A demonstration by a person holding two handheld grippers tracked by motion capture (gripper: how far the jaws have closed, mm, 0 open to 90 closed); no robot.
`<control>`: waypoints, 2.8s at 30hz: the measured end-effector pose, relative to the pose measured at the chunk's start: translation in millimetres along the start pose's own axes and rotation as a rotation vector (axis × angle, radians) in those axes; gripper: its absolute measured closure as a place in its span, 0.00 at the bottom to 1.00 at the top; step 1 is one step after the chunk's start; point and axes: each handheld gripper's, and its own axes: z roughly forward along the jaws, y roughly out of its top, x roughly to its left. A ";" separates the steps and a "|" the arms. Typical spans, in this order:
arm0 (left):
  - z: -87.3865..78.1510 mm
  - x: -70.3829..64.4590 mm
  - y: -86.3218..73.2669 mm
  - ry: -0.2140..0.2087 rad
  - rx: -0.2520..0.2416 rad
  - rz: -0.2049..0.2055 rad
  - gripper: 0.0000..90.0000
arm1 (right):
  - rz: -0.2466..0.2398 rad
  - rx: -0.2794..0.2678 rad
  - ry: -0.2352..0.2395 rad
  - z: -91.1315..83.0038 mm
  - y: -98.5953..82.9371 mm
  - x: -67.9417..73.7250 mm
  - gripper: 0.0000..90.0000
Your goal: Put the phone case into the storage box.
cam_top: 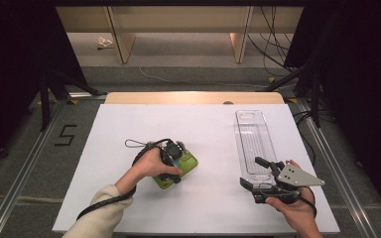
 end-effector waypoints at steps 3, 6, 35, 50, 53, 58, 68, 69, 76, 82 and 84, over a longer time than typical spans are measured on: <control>-0.1 -0.4 0.9 0.001 0.007 -0.002 0.07 | 0.000 0.000 0.001 0.0 0.0 0.0 0.17; -0.3 -0.6 1.5 0.002 0.012 -0.003 0.07 | 0.001 -0.001 0.001 0.0 -0.1 -0.1 0.17; -3.8 0.0 0.2 0.006 -0.001 -0.025 0.17 | -0.001 -0.003 0.001 0.0 0.0 0.3 0.17; -4.3 -0.4 -3.1 0.010 -0.028 -0.030 0.18 | 0.000 -0.002 -0.003 0.1 -0.1 0.2 0.17; -5.0 -2.5 -5.5 0.006 -0.061 -0.040 0.18 | 0.000 -0.003 -0.003 0.2 -0.2 0.2 0.17; -7.3 -5.1 -7.0 0.010 -0.090 -0.038 0.18 | 0.000 -0.002 -0.005 0.5 -0.5 0.4 0.17; -19.2 -5.8 -15.5 0.038 -0.213 -0.052 0.18 | -0.001 -0.004 -0.008 0.4 -0.4 0.3 0.17; -20.2 -5.8 -16.4 0.041 -0.223 -0.055 0.18 | -0.001 -0.004 -0.009 0.5 -0.4 0.4 0.17; -26.5 -7.8 -26.1 0.052 -0.310 -0.091 0.18 | -0.001 -0.002 -0.011 1.4 -0.6 0.6 0.17; -32.8 -10.4 -33.6 0.074 -0.400 -0.126 0.18 | 0.000 -0.001 -0.010 1.7 -0.6 1.0 0.17; -34.2 -11.6 -35.7 0.078 -0.425 -0.130 0.18 | 0.001 -0.002 -0.010 1.9 -0.6 0.9 0.17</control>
